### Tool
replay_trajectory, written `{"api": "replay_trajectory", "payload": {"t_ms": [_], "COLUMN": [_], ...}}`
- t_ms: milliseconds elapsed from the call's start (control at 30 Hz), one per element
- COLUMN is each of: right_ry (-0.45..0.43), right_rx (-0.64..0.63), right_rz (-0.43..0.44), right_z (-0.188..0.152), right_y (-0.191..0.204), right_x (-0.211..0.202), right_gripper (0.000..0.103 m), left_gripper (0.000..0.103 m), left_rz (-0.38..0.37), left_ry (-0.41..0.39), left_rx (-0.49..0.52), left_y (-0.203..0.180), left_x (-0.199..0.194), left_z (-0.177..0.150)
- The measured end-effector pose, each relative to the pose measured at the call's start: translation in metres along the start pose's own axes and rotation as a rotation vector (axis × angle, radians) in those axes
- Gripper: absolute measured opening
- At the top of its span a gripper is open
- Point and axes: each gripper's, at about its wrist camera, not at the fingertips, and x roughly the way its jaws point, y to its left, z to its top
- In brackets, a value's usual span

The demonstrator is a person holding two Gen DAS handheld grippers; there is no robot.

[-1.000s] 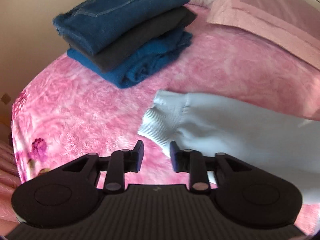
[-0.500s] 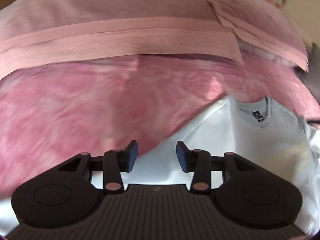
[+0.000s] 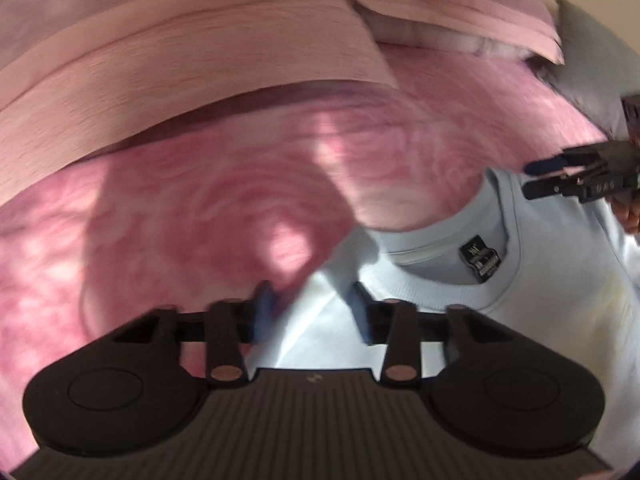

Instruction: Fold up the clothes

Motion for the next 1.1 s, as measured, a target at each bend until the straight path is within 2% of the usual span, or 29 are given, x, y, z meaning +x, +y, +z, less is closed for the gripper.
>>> {"api": "replay_trajectory", "payload": {"t_ms": [33,67,100,200,267,333,433,467,500,533,567,700,733,867,967,1000,1100], "right_ry": [0.004,0.008,0.002,-0.084,-0.135,-0.124,-0.142,-0.148,-0.154,-0.16,-0.166,-0.191,-0.183,-0.082,0.048,0.071,0.072], "right_rx": [-0.023,-0.048,-0.054,-0.074,-0.06,-0.041,0.01,0.028,0.045,0.062,0.08,0.149,0.167,0.201,0.185,0.175,0.228], "right_rz": [-0.014,-0.03,-0.021,-0.058,-0.099,-0.14,-0.179,-0.191,-0.204,-0.217,-0.23,-0.281,-0.265,-0.231,-0.325,-0.358,-0.406], "right_z": [0.0,0.0,0.0,0.0,0.0,-0.003,-0.01,-0.013,-0.015,-0.018,-0.021,-0.031,-0.041,-0.097,-0.147,-0.163,-0.19], "right_y": [0.003,0.005,0.005,0.004,0.002,0.0,0.006,0.009,0.011,0.013,0.015,0.024,0.029,0.061,0.08,0.084,0.097], "right_x": [0.001,0.001,-0.001,-0.018,-0.023,-0.016,-0.033,-0.039,-0.045,-0.052,-0.058,-0.082,-0.09,-0.108,-0.111,-0.116,-0.147], "right_gripper": [0.02,0.005,0.001,0.0,0.0,0.0,0.002,0.013,0.03,0.053,0.055,0.055,0.055,0.055,0.055,0.055,0.055], "left_gripper": [0.004,0.003,0.002,0.003,0.003,0.006,0.016,0.024,0.026,0.026,0.026,0.018,0.017,0.021,0.024,0.024,0.023], "left_rz": [0.013,0.024,0.032,0.059,0.085,0.112,0.153,0.166,0.179,0.19,0.206,0.323,0.352,0.469,0.559,0.602,0.731], "left_ry": [-0.002,-0.01,-0.034,-0.097,-0.095,-0.094,-0.1,-0.112,-0.127,-0.15,-0.161,-0.072,-0.05,0.039,0.102,0.104,0.109], "left_rx": [0.04,0.071,0.075,0.089,0.105,0.121,0.112,0.078,0.044,0.012,-0.019,-0.122,-0.148,-0.251,-0.336,-0.388,-0.545], "left_y": [-0.007,-0.011,-0.012,-0.014,-0.017,-0.02,-0.021,-0.017,-0.011,-0.004,0.003,0.02,0.024,0.041,0.056,0.064,0.09], "left_x": [0.003,0.005,0.003,0.001,0.009,0.018,0.019,0.011,0.0,-0.014,-0.028,-0.071,-0.082,-0.126,-0.158,-0.167,-0.196], "left_z": [0.001,0.002,0.005,0.011,0.013,0.015,0.016,0.015,0.014,0.01,0.002,-0.068,-0.086,-0.155,-0.205,-0.211,-0.231]}}
